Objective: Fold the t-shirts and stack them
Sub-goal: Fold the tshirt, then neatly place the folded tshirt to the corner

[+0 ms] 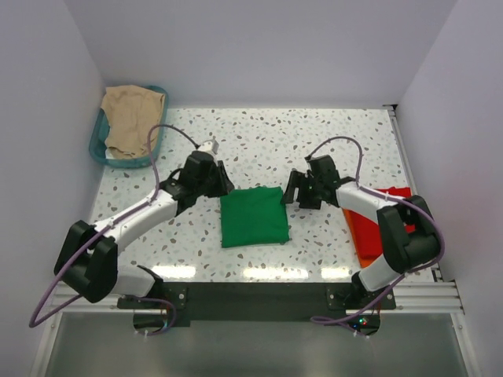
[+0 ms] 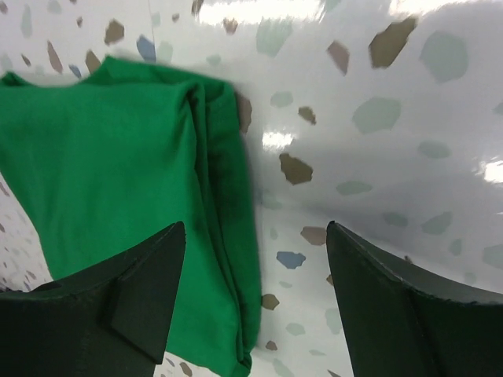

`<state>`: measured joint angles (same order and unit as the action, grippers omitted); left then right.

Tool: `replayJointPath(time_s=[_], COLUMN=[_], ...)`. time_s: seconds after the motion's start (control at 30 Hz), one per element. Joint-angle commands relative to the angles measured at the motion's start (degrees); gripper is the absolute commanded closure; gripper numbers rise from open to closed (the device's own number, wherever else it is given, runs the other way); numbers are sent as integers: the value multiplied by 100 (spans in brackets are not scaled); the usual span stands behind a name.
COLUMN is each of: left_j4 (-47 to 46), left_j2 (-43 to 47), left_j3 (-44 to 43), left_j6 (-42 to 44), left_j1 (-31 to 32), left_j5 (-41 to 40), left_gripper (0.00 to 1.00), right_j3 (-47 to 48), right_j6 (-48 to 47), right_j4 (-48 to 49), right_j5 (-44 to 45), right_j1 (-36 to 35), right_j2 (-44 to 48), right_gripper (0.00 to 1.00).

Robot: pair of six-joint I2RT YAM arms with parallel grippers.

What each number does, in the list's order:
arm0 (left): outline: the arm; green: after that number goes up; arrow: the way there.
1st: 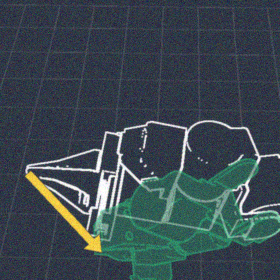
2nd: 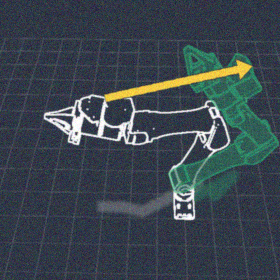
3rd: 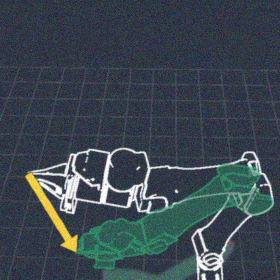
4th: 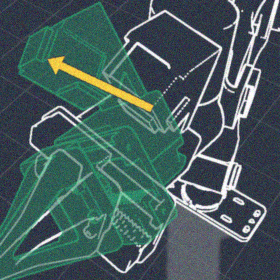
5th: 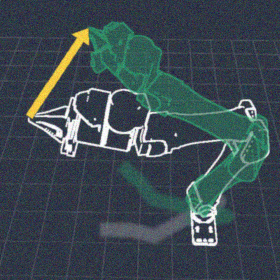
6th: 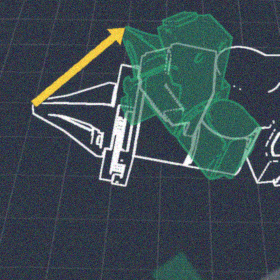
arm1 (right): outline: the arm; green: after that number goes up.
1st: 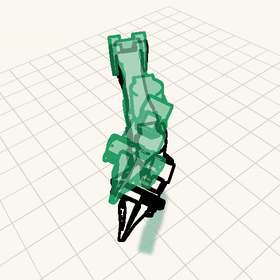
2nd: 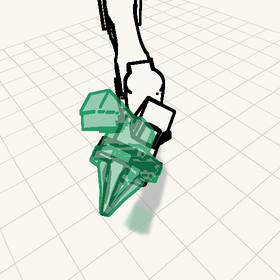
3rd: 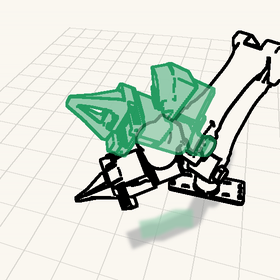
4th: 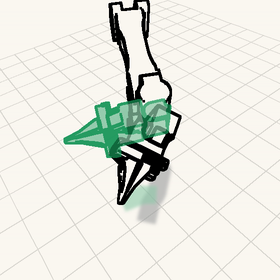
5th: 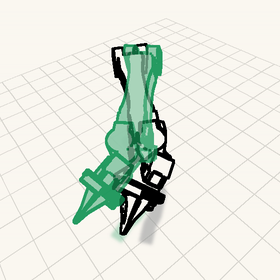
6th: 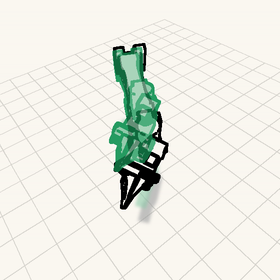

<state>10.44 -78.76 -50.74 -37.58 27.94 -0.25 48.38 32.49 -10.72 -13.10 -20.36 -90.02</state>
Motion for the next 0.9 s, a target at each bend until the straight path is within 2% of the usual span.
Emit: replayJointPath(time_s=[0.0,0.13,0.3,0.6,0.73,0.87], left_j4=[20,-208,-446,-464,-490,-455], left_j2=[133,-33,-446,-1238,-1343,-1300], left_j3=[450,574,530,345,354,319], left_j6=[-223,-469,-680,-742,-768,-759], left_j1=[528,1379,2065,2382,2391,2391], left_j5=[112,122,87,-133,-159,-212], left_gripper=[69,78,81,83,83,83], right_j3=[-162,-206,-198,-232,-206,-162], right_j6=[-138,-138,-50,-15,38,73], right_j4=[325,334,439,422,466,474], right_j5=[-70,159,247,431,440,519], right_j1=[-354,-662,-829,-1005,-1058,-1137], right_j2=[151,55,-103,-306,-429,-534], right_gripper=[24,24,25,28,33,43])
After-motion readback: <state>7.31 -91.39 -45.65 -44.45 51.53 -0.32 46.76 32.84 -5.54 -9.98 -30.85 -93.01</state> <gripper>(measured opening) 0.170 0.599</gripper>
